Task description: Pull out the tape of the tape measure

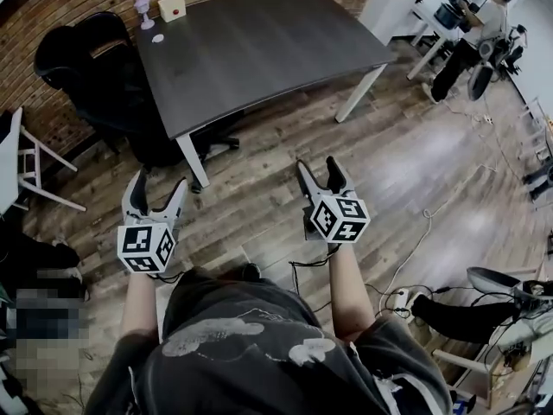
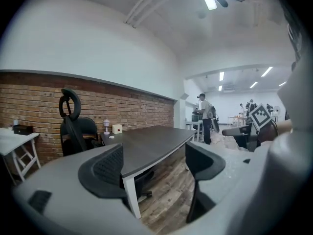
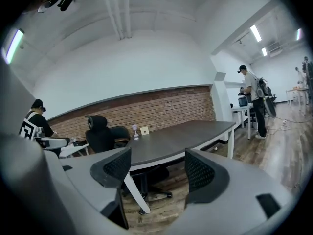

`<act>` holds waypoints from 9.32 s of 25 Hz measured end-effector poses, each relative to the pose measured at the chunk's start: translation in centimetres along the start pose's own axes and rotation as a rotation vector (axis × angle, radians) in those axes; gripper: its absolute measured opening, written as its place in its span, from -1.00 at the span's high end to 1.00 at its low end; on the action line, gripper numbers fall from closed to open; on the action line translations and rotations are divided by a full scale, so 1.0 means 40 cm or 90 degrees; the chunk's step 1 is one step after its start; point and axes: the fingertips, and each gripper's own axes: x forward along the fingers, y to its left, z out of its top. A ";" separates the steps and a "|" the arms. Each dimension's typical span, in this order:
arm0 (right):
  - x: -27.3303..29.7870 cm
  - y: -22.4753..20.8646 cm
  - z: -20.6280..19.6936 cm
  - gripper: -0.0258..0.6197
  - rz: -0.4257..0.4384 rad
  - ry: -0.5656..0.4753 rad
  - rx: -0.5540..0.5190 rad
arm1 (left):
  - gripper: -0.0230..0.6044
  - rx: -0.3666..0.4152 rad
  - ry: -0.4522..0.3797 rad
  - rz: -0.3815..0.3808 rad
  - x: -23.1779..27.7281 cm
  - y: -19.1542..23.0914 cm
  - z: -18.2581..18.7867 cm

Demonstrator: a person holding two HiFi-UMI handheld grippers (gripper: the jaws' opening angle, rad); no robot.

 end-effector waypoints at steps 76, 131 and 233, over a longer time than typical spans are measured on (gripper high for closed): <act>2.225 0.703 -0.134 -0.09 0.643 0.256 -0.459 | -0.34 -0.152 0.129 0.359 1.154 1.054 -0.040; 1.853 0.589 0.144 0.20 0.662 0.267 -0.401 | -0.33 -0.081 0.082 0.167 1.164 0.879 0.083; 1.231 0.103 0.301 0.20 0.583 0.188 -0.480 | 0.90 0.068 0.060 -0.083 1.030 0.275 0.162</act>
